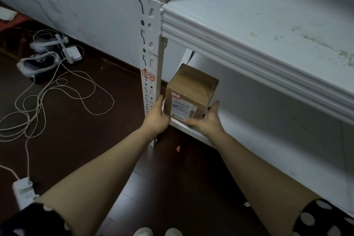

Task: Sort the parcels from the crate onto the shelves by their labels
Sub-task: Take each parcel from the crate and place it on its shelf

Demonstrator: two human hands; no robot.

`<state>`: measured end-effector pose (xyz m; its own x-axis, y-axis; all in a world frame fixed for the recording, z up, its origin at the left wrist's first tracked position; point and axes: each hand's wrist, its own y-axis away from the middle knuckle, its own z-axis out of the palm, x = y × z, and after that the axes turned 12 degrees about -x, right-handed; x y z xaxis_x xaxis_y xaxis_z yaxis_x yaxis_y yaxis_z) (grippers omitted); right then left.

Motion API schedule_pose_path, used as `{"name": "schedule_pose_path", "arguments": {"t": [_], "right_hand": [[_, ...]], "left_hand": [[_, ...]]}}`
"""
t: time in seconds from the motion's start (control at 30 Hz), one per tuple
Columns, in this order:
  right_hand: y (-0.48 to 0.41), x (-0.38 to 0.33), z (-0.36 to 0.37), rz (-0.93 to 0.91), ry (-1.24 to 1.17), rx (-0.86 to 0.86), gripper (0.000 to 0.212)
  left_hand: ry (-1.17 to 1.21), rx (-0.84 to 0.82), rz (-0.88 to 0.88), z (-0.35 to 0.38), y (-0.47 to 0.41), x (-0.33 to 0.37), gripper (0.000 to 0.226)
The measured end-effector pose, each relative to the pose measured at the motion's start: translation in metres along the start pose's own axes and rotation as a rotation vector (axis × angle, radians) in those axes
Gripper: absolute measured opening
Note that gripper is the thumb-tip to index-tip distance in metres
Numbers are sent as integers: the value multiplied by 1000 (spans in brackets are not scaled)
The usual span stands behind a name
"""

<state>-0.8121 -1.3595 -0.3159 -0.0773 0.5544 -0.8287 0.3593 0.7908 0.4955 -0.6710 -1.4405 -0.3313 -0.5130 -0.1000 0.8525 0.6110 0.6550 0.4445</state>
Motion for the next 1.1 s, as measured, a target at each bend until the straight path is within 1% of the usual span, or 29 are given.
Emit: {"name": "schedule_pose_path", "arguments": {"t": [0.07,0.13,0.23,0.3,0.53,0.73,0.8,0.87,1.0,1.1], "right_hand": [[-4,11,7,2,41,-33,92],[-8,18,14,1,90,-42,69],[-17,26,19,4,124,-12,52],[-22,28,20,4,138,15,49],[-36,29,23,-13,127,48,51],[-36,27,22,11,117,36,53],[-33,25,21,21,108,35,59],[-26,23,19,46,105,49,71],[7,23,9,153,141,25,93],[44,22,-2,171,137,14,93]], "left_hand": [[-35,7,29,3,-6,-6,65],[-54,-8,38,5,-10,-10,60],[-55,-25,26,7,-17,-16,62],[-51,-32,15,6,-21,-19,68],[-67,-18,-1,6,-37,-18,80],[-77,20,8,7,-39,-18,71],[-100,37,5,8,-35,-17,61],[-109,48,-19,10,-24,-14,55],[-170,26,-81,18,5,-7,61],[-227,-61,-167,26,36,12,68]]}}
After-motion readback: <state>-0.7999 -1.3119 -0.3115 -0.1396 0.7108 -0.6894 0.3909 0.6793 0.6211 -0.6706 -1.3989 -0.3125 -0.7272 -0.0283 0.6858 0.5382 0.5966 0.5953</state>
